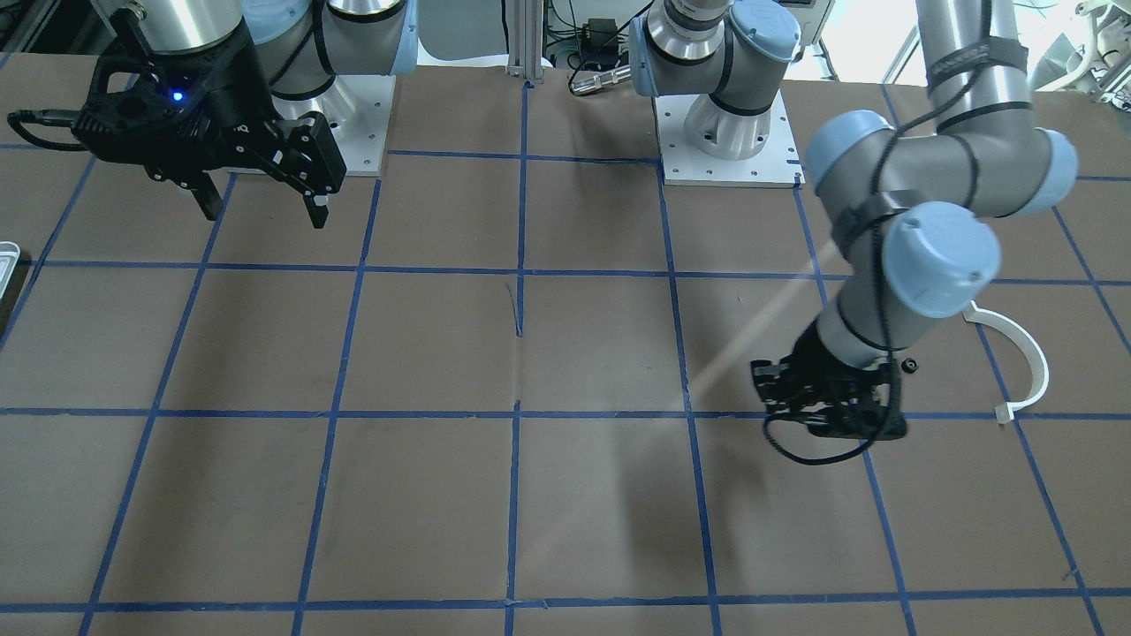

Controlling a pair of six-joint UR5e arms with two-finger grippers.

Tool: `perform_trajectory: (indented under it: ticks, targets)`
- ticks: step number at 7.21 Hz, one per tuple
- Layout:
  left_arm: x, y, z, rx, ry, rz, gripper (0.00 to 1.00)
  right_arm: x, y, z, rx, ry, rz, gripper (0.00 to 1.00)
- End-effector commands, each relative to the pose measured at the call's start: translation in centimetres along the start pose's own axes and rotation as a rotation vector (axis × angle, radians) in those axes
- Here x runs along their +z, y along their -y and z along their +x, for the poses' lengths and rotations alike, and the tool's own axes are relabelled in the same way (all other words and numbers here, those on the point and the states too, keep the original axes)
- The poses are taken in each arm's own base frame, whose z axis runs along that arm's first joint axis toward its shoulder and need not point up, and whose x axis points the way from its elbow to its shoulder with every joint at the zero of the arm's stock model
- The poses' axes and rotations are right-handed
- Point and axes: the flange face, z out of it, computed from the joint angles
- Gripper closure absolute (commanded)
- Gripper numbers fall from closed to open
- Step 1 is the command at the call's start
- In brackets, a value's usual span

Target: Place bearing gear from tray to pile

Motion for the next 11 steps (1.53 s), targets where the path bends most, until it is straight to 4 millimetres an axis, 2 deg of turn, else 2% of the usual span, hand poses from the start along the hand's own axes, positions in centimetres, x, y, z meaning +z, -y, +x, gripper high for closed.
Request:
perform_trajectory:
  ticks: [1, 2, 3, 4, 6, 7, 8, 9, 10, 11]
  targets:
    - [1.5, -3.9, -17.0, 0.014, 0.001, -0.038, 0.87, 0.0, 0.0, 0.0, 0.001, 0.0, 0.0, 0.0]
    - [3.6, -6.2, -22.0, 0.005, -0.035, -0.066, 0.87, 0.0, 0.0, 0.0, 0.0, 0.0, 0.0, 0.0]
    - [6.2, -8.0, -23.7, -0.03, -0.06, -0.091, 0.87, 0.0, 0.0, 0.0, 0.004, 0.002, 0.001, 0.0]
    - [7.5, -8.3, -24.0, -0.027, -0.02, -0.051, 0.87, 0.0, 0.0, 0.0, 0.004, 0.0, 0.0, 0.0]
    - [10.4, -9.7, -23.3, -0.037, 0.011, -0.024, 0.86, 0.0, 0.0, 0.0, 0.004, 0.0, 0.0, 0.0]
    - [11.3, -10.5, -23.2, -0.047, -0.003, -0.036, 0.81, 0.0, 0.0, 0.0, 0.003, 0.0, 0.0, 0.0]
    - [11.4, -10.7, -23.3, -0.05, -0.004, -0.041, 0.52, -0.1, 0.0, 0.0, 0.003, 0.0, 0.001, 0.0]
    - [11.1, -10.8, -23.2, -0.05, -0.005, -0.045, 0.37, 0.0, -0.1, 0.0, 0.003, 0.0, 0.0, 0.0]
    - [9.5, -10.5, -23.1, -0.049, 0.02, -0.024, 0.2, 0.0, -0.1, 0.0, 0.003, 0.0, 0.0, 0.0]
    - [6.7, -10.1, -22.1, -0.036, 0.018, -0.008, 0.07, 0.0, -0.1, 0.0, 0.003, 0.0, 0.0, 0.0]
